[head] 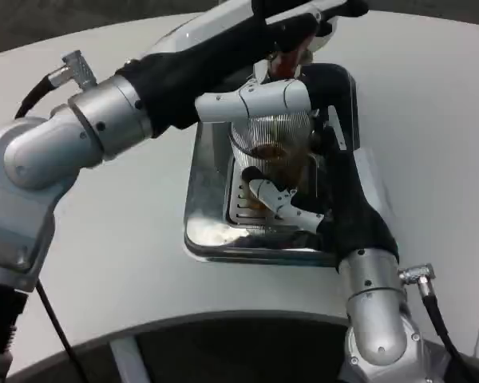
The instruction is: Grasp the cup under the faucet to collect the drink, then remove the cup.
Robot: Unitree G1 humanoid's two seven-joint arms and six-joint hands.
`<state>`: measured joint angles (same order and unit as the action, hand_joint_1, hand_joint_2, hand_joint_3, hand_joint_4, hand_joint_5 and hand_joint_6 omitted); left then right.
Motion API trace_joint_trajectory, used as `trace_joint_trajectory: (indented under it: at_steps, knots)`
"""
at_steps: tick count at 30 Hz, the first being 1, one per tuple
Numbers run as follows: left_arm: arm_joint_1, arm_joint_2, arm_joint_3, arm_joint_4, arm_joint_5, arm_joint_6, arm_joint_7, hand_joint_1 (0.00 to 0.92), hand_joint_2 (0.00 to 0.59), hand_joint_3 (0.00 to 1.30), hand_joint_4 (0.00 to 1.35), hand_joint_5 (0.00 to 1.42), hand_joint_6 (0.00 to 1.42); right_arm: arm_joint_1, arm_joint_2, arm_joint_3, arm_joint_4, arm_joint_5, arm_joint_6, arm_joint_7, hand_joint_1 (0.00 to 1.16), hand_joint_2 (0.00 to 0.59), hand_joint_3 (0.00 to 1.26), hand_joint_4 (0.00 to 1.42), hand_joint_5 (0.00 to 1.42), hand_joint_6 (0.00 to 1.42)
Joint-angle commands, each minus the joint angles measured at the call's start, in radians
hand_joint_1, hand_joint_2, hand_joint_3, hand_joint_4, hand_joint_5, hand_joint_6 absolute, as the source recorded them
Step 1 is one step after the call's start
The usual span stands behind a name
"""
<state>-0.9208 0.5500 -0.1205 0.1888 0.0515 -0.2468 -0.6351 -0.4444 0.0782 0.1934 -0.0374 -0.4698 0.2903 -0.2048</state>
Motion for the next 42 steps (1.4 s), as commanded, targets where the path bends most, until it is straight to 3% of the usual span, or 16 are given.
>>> trace_joint_trajectory:
  at_steps: [1, 27, 42]
  knots:
    - [0.009, 0.02, -0.01, 0.009, 0.02, 0.004, -0.033, 0.0, 0.105, 0.1, 0.0, 0.07, 0.19, -0.004, 0.017, 0.004, 0.017, 0.018, -0.014, -0.01, 0.78, 0.233, 0.01, 0.08, 0.14, 0.13]
    - [0.008, 0.022, -0.011, 0.014, 0.017, 0.002, -0.043, 0.0, 0.107, 0.11, 0.0, 0.07, 0.19, -0.03, 0.035, 0.015, 0.074, 0.044, -0.012, -0.031, 0.77, 0.234, 0.01, 0.08, 0.14, 0.13]
    - [-0.001, 0.018, -0.01, 0.032, 0.018, -0.008, -0.045, 0.0, 0.107, 0.11, 0.0, 0.07, 0.19, -0.062, 0.04, 0.026, 0.124, 0.043, -0.028, -0.04, 0.77, 0.234, 0.05, 0.17, 0.24, 0.24]
